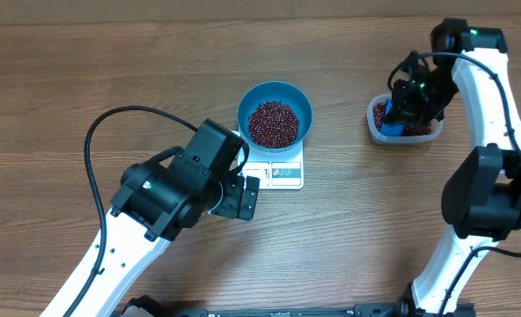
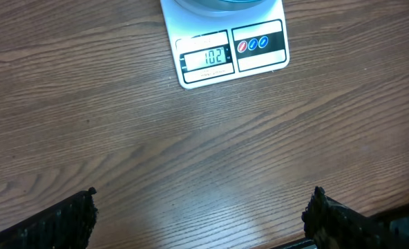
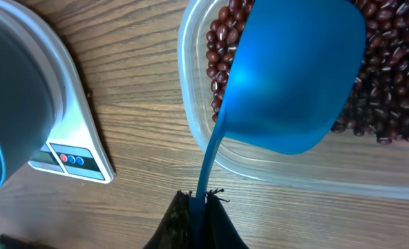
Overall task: Scoop item into bowl and weigh 150g on scale
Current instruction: 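Dip the scoop into the red beans again and fill it, then lift the filled scoop over the teal bowl with the right gripper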
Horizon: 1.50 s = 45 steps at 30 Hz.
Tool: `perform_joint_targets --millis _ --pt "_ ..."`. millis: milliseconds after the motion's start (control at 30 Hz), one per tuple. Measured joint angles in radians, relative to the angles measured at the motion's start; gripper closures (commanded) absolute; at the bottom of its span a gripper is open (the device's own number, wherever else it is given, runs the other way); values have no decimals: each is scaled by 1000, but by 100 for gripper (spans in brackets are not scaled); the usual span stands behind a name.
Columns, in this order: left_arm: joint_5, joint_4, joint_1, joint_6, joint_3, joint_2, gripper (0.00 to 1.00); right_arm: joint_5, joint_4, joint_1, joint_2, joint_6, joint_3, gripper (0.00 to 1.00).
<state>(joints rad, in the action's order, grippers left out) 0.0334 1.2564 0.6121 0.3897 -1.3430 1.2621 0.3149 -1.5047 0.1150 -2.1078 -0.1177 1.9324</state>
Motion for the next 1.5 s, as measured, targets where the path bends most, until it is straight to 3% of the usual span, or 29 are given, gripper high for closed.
perform_joint_targets --millis 500,1500 --pt "0 0 0 0 0 0 0 152 -26 110 -11 -140 0 96" --pt "0 0 0 0 0 0 0 342 -65 323 -12 -270 -6 96"
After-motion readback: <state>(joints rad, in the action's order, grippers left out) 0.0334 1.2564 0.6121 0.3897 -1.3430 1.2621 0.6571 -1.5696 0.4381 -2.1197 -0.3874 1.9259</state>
